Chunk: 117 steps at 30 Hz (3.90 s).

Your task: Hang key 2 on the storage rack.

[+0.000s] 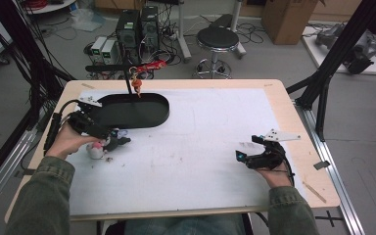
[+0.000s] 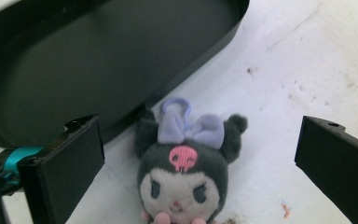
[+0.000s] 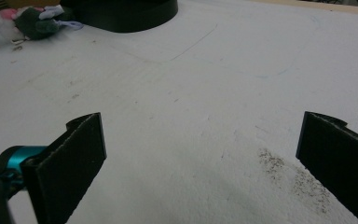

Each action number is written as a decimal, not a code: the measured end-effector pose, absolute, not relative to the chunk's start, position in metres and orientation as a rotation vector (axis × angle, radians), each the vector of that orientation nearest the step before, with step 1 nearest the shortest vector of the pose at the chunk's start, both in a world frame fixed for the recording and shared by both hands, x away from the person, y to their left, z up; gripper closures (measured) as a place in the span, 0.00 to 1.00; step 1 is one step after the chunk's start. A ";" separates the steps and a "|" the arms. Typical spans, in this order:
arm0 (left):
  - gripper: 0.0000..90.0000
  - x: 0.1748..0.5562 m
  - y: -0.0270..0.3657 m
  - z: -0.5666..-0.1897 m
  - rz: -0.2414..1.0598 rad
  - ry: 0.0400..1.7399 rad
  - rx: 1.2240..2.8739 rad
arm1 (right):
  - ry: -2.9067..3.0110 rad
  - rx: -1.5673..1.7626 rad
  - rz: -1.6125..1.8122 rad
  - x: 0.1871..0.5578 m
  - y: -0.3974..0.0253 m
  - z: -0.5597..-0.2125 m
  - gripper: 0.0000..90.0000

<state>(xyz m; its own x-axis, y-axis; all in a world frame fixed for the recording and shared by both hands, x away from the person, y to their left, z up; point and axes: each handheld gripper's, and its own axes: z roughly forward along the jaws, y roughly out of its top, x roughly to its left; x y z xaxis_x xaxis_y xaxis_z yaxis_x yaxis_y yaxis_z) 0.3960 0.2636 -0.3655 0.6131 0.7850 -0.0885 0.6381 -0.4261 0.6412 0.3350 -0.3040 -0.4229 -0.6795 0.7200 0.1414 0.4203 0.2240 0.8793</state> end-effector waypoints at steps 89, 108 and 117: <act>0.54 0.404 0.258 -0.295 0.604 1.044 2.182 | 2.212 1.052 1.419 0.333 -0.302 -0.422 0.01; 0.54 0.428 0.266 -0.273 0.705 1.197 2.102 | 2.194 1.054 1.411 0.331 -0.302 -0.421 0.01; 0.54 0.438 0.270 -0.271 0.666 1.220 2.042 | 2.189 1.053 1.402 0.332 -0.304 -0.421 0.01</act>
